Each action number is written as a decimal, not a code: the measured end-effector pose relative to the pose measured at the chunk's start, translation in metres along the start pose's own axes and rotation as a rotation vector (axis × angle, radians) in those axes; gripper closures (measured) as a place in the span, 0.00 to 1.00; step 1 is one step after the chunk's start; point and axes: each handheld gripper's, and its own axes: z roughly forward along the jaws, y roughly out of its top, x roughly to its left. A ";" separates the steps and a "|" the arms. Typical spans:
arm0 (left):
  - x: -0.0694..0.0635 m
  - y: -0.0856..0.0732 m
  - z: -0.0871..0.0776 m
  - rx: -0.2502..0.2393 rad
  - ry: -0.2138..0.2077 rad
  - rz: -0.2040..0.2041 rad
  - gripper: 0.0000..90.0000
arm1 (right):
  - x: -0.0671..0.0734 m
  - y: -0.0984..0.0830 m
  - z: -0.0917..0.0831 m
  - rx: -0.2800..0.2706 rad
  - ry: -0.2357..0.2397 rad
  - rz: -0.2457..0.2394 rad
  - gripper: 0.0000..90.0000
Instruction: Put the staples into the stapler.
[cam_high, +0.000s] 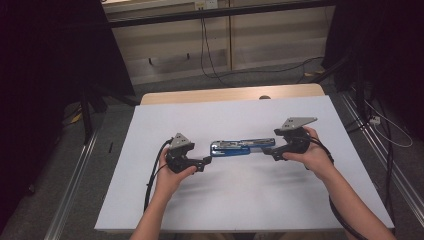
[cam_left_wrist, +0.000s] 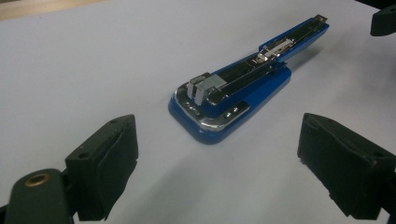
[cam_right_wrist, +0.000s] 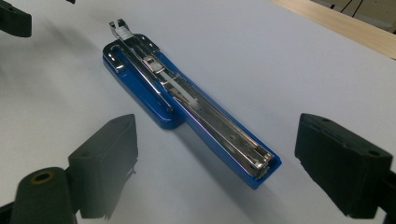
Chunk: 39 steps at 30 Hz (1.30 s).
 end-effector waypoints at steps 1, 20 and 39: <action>0.000 0.000 0.001 -0.004 -0.006 -0.001 0.14 | 0.000 -0.001 -0.001 0.002 -0.004 0.003 0.15; 0.001 0.000 0.017 -0.013 -0.029 0.030 0.96 | -0.010 -0.015 -0.004 0.005 -0.068 0.031 0.16; 0.000 -0.002 0.034 0.007 -0.021 0.047 1.00 | -0.014 -0.020 -0.006 0.014 -0.078 0.039 0.16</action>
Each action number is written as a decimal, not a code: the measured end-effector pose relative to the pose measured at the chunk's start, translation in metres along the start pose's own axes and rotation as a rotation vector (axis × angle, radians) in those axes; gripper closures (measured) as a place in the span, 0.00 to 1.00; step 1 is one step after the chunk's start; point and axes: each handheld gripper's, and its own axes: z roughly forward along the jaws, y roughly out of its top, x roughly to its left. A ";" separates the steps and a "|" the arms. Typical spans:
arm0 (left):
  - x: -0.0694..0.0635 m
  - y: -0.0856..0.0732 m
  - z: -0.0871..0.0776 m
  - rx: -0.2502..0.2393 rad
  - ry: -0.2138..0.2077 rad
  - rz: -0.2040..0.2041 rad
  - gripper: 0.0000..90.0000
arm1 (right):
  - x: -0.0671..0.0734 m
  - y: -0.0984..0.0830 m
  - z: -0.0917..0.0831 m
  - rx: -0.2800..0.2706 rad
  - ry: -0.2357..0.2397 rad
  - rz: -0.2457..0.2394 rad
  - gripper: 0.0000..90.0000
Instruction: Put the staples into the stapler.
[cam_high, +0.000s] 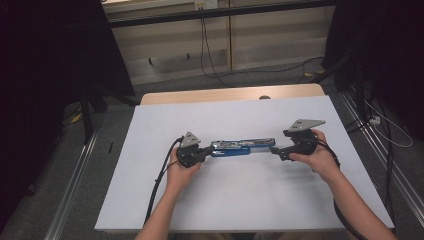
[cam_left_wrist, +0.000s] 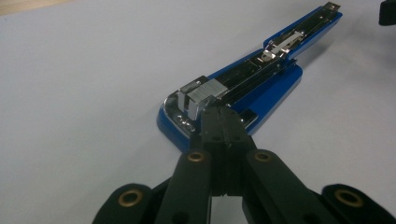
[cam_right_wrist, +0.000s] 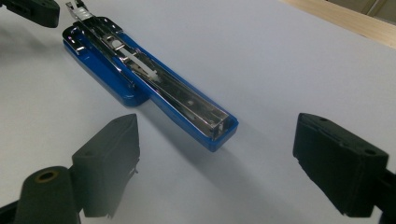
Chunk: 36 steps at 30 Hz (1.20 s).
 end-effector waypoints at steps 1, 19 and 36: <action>0.000 0.000 0.000 0.006 0.001 0.008 1.00 | 0.000 0.000 0.000 0.002 0.000 0.002 0.16; -0.001 -0.001 0.007 0.005 0.011 0.014 1.00 | -0.006 -0.007 -0.003 0.017 -0.017 0.013 0.17; 0.000 -0.001 0.008 0.002 0.003 -0.010 1.00 | -0.006 -0.010 -0.001 0.040 -0.011 0.003 0.20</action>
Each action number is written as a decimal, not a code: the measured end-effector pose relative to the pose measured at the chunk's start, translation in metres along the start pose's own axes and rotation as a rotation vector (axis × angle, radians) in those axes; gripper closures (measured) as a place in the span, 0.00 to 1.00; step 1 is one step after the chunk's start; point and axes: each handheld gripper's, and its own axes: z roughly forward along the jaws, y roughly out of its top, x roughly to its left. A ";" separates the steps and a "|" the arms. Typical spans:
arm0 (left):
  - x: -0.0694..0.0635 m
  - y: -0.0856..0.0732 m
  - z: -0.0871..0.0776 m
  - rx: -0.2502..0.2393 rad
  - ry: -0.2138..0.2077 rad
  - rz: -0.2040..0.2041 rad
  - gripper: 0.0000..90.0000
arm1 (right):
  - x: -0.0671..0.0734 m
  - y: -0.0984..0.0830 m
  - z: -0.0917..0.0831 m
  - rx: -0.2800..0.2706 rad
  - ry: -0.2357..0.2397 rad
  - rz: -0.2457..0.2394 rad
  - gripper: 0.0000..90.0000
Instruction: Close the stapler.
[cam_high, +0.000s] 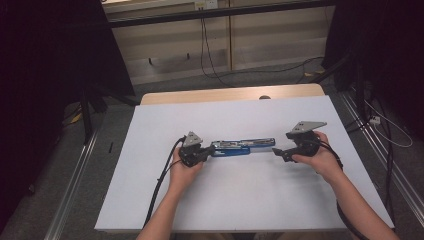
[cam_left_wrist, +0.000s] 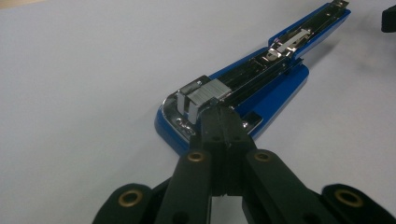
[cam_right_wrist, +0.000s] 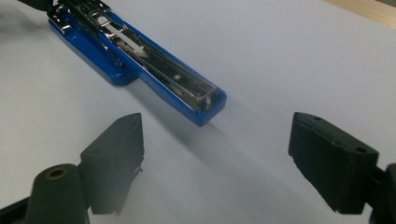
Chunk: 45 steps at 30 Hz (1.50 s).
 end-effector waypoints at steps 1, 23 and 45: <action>0.000 0.000 0.000 0.001 0.000 0.003 1.00 | 0.000 -0.001 0.000 0.001 -0.001 -0.001 0.20; 0.001 0.001 0.001 0.000 -0.006 -0.004 1.00 | 0.001 -0.009 0.004 0.041 -0.004 -0.014 0.84; 0.002 0.000 0.001 0.002 -0.011 -0.007 1.00 | 0.005 -0.002 0.019 0.074 0.028 -0.029 1.00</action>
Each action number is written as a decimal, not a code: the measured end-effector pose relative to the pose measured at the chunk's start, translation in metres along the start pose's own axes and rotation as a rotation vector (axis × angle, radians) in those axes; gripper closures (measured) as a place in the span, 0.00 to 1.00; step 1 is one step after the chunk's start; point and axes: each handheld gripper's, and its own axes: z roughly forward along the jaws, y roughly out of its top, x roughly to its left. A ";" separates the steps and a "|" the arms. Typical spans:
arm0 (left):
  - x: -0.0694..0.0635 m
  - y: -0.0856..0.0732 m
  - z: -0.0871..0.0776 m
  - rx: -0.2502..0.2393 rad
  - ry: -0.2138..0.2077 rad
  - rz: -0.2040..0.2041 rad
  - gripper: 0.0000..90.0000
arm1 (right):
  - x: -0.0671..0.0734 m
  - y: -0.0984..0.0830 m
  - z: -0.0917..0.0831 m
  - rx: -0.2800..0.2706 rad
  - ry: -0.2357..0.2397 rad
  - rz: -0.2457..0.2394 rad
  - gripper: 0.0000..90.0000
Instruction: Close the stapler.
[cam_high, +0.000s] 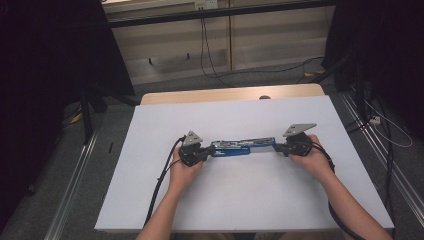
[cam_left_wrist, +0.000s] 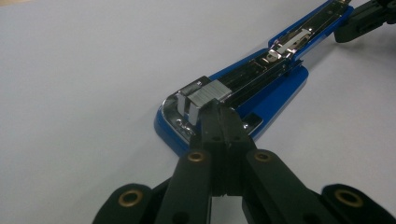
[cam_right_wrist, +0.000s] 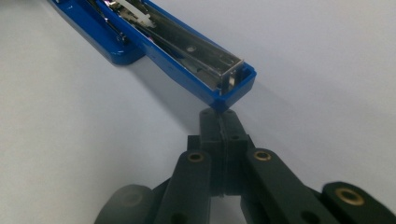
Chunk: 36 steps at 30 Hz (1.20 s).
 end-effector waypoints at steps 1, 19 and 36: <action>0.000 0.000 0.000 0.001 0.001 -0.001 1.00 | 0.000 0.001 0.000 -0.003 -0.002 0.000 1.00; 0.000 0.000 0.000 0.000 0.000 0.001 1.00 | 0.003 0.010 -0.001 -0.034 0.016 -0.010 1.00; -0.001 0.000 -0.004 -0.001 -0.027 -0.039 0.95 | 0.014 0.013 -0.005 -0.100 0.057 0.035 0.83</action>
